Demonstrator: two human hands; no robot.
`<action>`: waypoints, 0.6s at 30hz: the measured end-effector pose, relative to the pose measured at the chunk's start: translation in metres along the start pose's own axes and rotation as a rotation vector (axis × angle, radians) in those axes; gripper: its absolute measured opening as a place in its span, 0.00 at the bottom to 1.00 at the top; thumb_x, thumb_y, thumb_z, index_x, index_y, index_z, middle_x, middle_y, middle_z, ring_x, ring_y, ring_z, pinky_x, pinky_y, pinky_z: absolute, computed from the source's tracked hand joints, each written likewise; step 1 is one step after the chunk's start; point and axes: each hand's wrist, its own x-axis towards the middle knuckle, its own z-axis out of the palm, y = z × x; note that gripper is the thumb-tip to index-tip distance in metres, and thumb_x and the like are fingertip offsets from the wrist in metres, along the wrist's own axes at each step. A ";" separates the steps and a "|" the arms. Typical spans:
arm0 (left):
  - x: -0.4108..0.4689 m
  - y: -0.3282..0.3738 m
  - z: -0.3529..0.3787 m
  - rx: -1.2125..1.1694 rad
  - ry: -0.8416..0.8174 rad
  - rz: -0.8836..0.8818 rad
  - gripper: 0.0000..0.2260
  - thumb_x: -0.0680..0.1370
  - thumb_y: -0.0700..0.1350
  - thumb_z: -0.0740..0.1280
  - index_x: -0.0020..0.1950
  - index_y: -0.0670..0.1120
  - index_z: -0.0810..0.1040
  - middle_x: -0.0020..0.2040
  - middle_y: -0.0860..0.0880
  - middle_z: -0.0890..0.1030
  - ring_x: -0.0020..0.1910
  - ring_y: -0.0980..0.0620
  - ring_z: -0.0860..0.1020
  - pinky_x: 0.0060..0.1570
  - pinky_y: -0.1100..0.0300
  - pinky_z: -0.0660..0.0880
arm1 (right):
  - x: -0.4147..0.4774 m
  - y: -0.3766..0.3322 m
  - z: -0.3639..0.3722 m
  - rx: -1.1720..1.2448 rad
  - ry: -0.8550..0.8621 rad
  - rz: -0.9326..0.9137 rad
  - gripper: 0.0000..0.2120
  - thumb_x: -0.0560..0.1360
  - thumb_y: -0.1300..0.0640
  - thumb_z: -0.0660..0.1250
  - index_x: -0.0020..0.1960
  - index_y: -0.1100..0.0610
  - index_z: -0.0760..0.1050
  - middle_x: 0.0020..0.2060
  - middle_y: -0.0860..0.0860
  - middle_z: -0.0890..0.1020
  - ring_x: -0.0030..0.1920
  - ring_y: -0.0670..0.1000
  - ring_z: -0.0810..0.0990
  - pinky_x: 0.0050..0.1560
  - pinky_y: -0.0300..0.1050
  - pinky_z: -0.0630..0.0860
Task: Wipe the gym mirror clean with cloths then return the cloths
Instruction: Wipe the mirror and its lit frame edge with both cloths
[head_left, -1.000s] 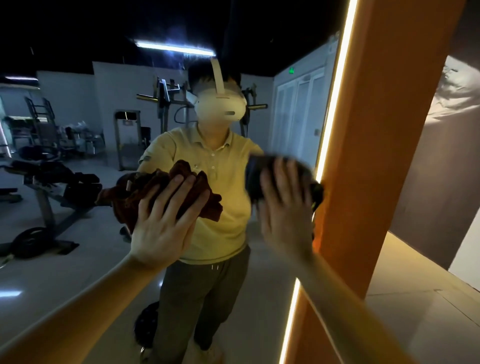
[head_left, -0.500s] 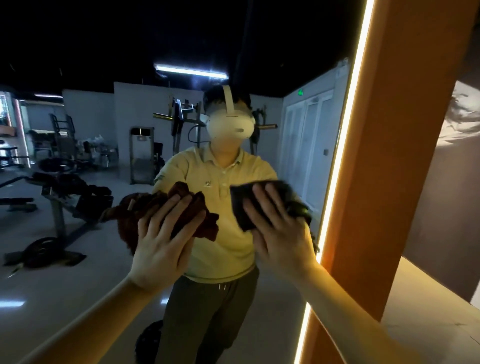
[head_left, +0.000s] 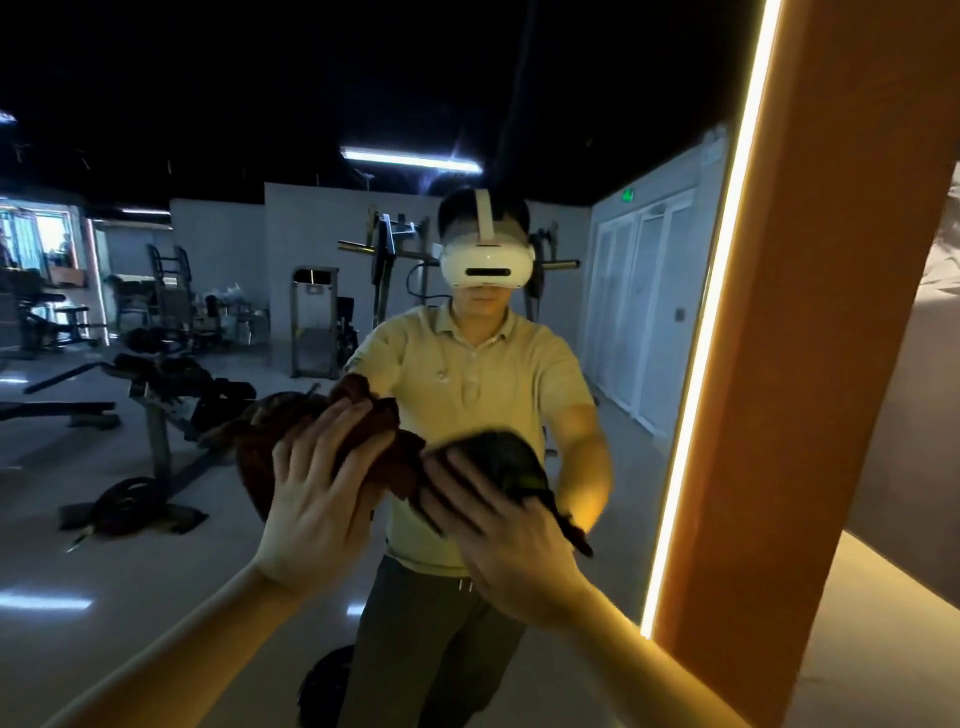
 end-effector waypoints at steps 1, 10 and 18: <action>-0.005 -0.001 0.000 0.015 -0.025 0.042 0.19 0.88 0.53 0.52 0.75 0.47 0.70 0.78 0.40 0.67 0.82 0.43 0.60 0.74 0.43 0.58 | -0.035 -0.006 0.004 0.030 -0.064 -0.018 0.31 0.81 0.55 0.61 0.83 0.51 0.61 0.85 0.49 0.55 0.84 0.53 0.51 0.61 0.58 0.80; -0.060 0.021 0.029 0.054 -0.257 0.339 0.24 0.87 0.50 0.54 0.84 0.51 0.58 0.86 0.47 0.52 0.85 0.45 0.52 0.83 0.43 0.46 | 0.051 0.067 -0.042 -0.050 0.414 0.627 0.25 0.86 0.52 0.54 0.83 0.55 0.61 0.83 0.57 0.59 0.84 0.59 0.53 0.82 0.64 0.50; -0.077 0.013 0.049 0.130 -0.171 0.363 0.30 0.84 0.47 0.59 0.86 0.51 0.56 0.86 0.44 0.55 0.85 0.43 0.54 0.82 0.42 0.48 | -0.159 -0.055 0.037 -0.083 -0.046 0.192 0.25 0.78 0.57 0.63 0.76 0.50 0.74 0.78 0.51 0.67 0.84 0.54 0.49 0.76 0.58 0.68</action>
